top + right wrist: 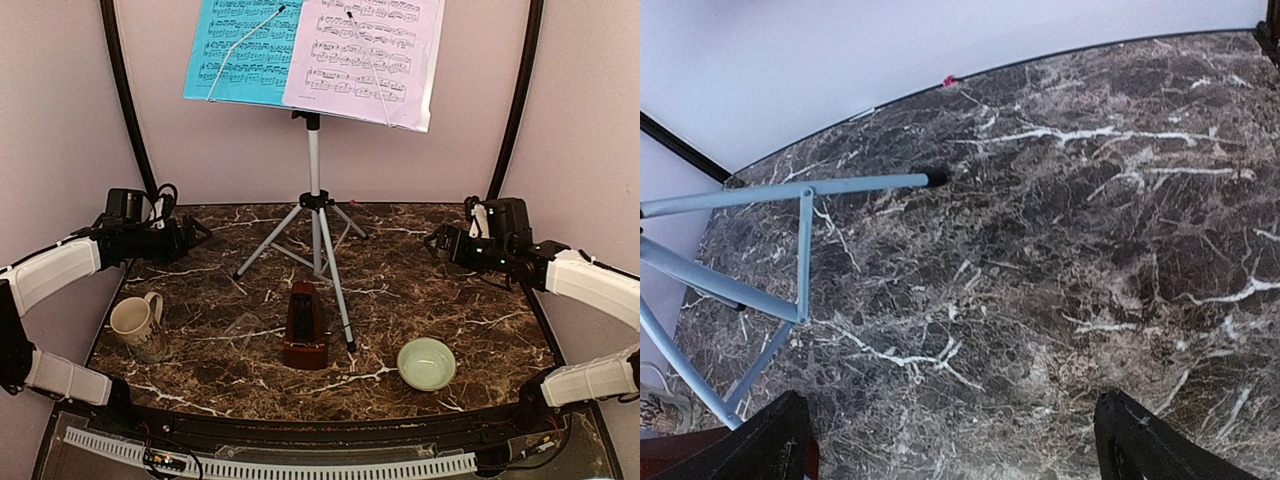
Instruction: Set up the instrument practice props
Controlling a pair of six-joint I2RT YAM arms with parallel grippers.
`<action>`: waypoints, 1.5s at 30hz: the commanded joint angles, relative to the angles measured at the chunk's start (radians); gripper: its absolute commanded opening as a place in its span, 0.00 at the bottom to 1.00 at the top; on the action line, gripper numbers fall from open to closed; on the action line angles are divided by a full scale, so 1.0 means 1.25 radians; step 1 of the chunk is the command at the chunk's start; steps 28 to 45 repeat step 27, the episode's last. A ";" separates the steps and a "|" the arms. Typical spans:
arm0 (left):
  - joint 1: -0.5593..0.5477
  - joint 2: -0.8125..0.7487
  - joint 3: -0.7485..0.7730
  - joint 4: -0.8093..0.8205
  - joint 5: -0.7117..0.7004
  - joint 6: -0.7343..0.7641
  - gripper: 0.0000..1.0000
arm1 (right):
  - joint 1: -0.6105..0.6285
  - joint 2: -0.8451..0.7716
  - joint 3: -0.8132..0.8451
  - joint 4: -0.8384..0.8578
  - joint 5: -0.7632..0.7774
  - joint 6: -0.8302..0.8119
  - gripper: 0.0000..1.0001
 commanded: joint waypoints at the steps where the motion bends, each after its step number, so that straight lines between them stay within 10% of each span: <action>1: 0.013 -0.056 -0.052 0.029 0.035 -0.012 0.99 | -0.003 -0.009 -0.055 0.079 0.005 0.025 1.00; 45: 0.014 -0.091 -0.154 0.063 0.042 0.002 0.99 | -0.003 0.034 -0.153 0.180 -0.014 0.036 1.00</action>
